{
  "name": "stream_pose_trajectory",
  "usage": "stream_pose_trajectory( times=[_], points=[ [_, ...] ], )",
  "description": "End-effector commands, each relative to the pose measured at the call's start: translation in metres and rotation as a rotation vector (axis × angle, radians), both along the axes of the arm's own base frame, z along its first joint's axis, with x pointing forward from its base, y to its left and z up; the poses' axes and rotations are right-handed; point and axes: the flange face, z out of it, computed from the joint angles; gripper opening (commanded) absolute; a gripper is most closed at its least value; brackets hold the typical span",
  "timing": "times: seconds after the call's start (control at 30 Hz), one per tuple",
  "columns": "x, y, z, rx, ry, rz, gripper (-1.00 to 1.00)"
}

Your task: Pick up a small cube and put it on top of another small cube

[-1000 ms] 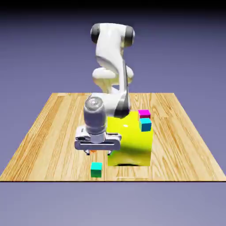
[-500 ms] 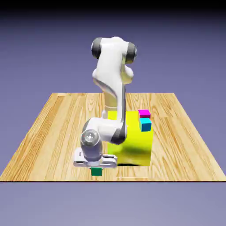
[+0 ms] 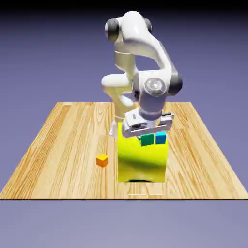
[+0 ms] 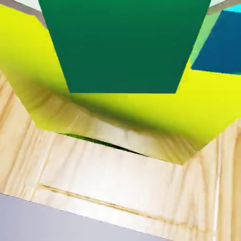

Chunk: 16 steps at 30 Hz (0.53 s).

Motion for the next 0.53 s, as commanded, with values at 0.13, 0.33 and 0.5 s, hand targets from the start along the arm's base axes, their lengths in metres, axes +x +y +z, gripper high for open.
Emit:
stream_pose_trajectory(
  times=[0.13,0.33,0.5],
  points=[
    [-0.062,0.044,0.056,-0.062,-0.018,0.120,-1.00],
    [-0.084,0.042,0.003,-0.051,0.006,0.134,-1.00],
    [-0.084,0.041,0.002,-0.051,0.006,0.134,1.00]
  ],
)
